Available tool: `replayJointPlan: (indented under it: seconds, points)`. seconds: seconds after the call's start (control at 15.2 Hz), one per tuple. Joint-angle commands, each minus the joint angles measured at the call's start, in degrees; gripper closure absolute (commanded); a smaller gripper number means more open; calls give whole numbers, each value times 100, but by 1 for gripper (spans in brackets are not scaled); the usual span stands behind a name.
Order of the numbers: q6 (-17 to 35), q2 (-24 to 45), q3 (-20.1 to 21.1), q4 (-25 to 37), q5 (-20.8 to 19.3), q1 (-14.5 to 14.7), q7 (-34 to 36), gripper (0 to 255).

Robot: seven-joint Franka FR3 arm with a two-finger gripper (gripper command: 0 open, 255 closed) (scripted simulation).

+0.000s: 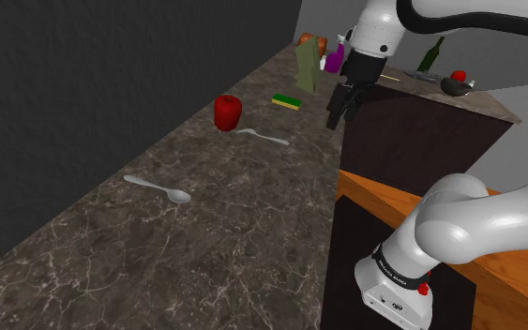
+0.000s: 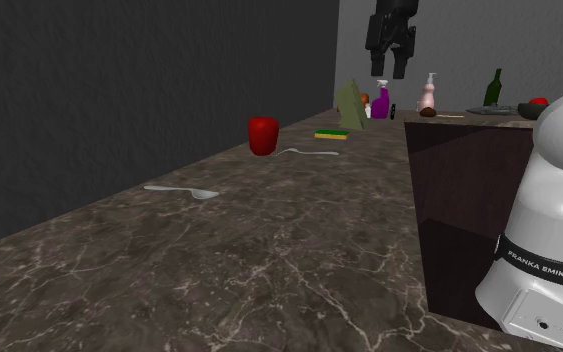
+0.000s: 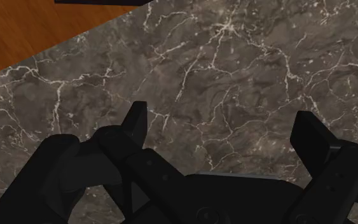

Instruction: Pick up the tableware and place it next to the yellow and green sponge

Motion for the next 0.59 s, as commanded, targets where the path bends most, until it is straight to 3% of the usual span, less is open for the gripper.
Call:
replayJointPlan:
  seconds: [0.0, 0.53]
  points:
    - [0, 0, 0, 0, 0, 0, 0, 0]
    - [1491, 1013, 592, -126, 455, 328, 345, 0]
